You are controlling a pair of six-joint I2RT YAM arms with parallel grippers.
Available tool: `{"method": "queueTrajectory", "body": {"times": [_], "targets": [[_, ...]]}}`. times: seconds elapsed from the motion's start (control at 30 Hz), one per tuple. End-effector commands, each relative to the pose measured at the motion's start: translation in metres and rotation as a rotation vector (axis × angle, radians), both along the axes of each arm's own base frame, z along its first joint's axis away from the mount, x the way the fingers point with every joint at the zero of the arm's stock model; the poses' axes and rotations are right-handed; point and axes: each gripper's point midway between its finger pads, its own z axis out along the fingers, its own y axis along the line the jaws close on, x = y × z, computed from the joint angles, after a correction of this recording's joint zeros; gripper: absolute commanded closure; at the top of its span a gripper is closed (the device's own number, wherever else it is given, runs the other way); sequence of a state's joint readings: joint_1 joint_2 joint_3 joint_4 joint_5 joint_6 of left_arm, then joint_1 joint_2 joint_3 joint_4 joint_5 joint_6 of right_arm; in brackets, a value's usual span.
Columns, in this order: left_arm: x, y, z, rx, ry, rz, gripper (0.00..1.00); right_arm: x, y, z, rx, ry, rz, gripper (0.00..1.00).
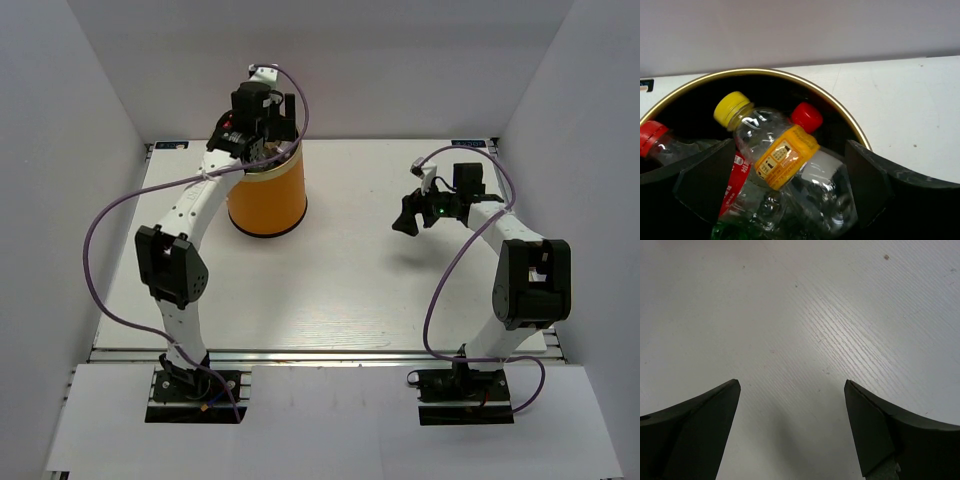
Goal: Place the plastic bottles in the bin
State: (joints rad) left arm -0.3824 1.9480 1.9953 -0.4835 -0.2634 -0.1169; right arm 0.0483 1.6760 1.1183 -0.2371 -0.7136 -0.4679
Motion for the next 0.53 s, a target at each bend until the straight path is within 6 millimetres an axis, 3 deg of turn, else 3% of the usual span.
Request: {"method": "queueTrajectory", "body": {"times": [0.0, 0.03, 0.07, 0.17, 0.2, 0.23, 0.27, 0.3, 0.33, 0.37, 0.4, 0.47, 0.5], "targets": [[-0.024, -0.004, 0.069, -0.016, -0.155, -0.081, 0.0, 0.009, 0.002, 0.019, -0.003, -0.035, -0.016, 0.1], [-0.029, -0.004, 0.075, -0.013, -0.173, -0.103, 0.0, 0.011, -0.001, 0.02, -0.002, -0.035, -0.033, 0.1], [-0.046, -0.008, 0.097, -0.026, -0.222, -0.144, 0.0, 0.014, -0.001, 0.024, -0.003, -0.039, -0.041, 0.1], [-0.071, -0.016, 0.101, -0.058, -0.272, -0.247, 0.0, 0.029, -0.011, 0.03, -0.011, -0.006, -0.178, 0.1], [-0.093, -0.014, 0.125, -0.074, -0.332, -0.283, 0.0, 0.034, -0.012, 0.035, -0.009, 0.0, -0.2, 0.1], [-0.101, -0.014, 0.109, -0.072, -0.309, -0.302, 0.0, 0.035, -0.013, 0.037, 0.001, 0.032, -0.239, 0.1], [-0.111, -0.015, 0.116, -0.087, -0.343, -0.331, 0.0, 0.04, -0.013, 0.046, 0.005, 0.018, -0.24, 0.1], [-0.121, -0.018, 0.095, -0.088, -0.311, -0.369, 0.0, 0.042, -0.013, 0.051, 0.009, 0.014, -0.247, 0.1], [-0.141, -0.013, 0.11, -0.11, -0.352, -0.384, 0.0, 0.043, -0.015, 0.054, 0.021, 0.023, -0.263, 0.1], [-0.15, -0.014, 0.107, -0.115, -0.353, -0.408, 0.0, 0.043, -0.014, 0.062, 0.023, -0.001, -0.264, 0.1], [-0.159, -0.017, 0.082, -0.125, -0.302, -0.437, 0.0, 0.043, -0.013, 0.065, 0.039, 0.005, -0.276, 0.1], [-0.179, -0.015, 0.075, -0.143, -0.289, -0.462, 0.0, 0.042, -0.015, 0.074, 0.036, -0.024, -0.307, 0.1], [-0.187, -0.017, 0.049, -0.141, -0.232, -0.489, 0.0, 0.042, -0.016, 0.072, 0.049, -0.027, -0.32, 0.1]]}}
